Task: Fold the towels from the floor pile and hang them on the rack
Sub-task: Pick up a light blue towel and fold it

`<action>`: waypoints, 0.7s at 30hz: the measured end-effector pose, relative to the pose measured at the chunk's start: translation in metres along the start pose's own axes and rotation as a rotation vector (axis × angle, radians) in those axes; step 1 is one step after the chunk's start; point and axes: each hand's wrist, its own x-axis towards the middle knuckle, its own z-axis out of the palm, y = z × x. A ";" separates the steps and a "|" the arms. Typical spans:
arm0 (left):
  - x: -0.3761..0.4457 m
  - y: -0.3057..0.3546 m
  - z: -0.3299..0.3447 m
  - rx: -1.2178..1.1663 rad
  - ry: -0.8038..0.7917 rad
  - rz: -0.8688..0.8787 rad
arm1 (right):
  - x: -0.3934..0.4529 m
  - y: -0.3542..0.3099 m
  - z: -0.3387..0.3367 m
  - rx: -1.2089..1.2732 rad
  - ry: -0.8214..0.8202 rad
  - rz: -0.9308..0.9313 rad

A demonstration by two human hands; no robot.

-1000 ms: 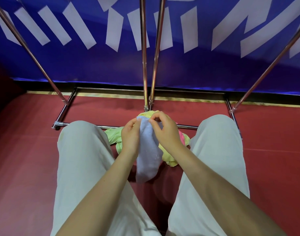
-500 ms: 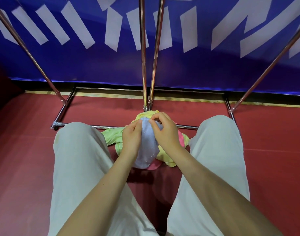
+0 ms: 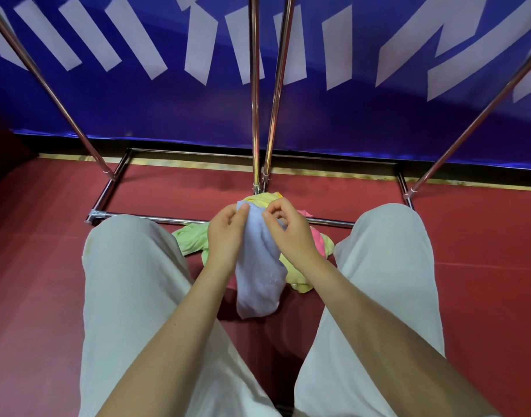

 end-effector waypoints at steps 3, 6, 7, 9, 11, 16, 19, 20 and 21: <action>0.003 0.005 -0.009 -0.012 0.029 0.023 | -0.001 0.005 -0.004 -0.171 -0.173 0.053; 0.006 0.006 -0.016 -0.017 0.045 0.056 | -0.004 0.009 -0.008 -0.413 -0.283 0.035; 0.006 0.006 -0.017 -0.006 0.046 0.063 | -0.004 0.010 -0.010 -0.451 -0.276 0.024; 0.003 0.005 -0.017 0.010 0.037 0.058 | -0.005 0.010 -0.013 -0.461 -0.249 -0.021; -0.001 0.006 -0.018 0.017 0.019 0.058 | -0.004 0.013 -0.016 -0.476 -0.222 -0.065; -0.005 0.007 -0.022 0.049 0.022 0.065 | -0.006 0.022 -0.026 -0.571 -0.147 -0.144; -0.006 0.006 -0.025 0.023 0.049 0.081 | -0.007 0.027 -0.033 -0.569 -0.069 -0.119; -0.006 0.005 -0.025 0.021 0.046 0.093 | -0.008 0.028 -0.036 -0.572 -0.059 -0.109; -0.007 0.004 -0.026 0.025 0.035 0.106 | -0.008 0.029 -0.037 -0.580 -0.057 -0.109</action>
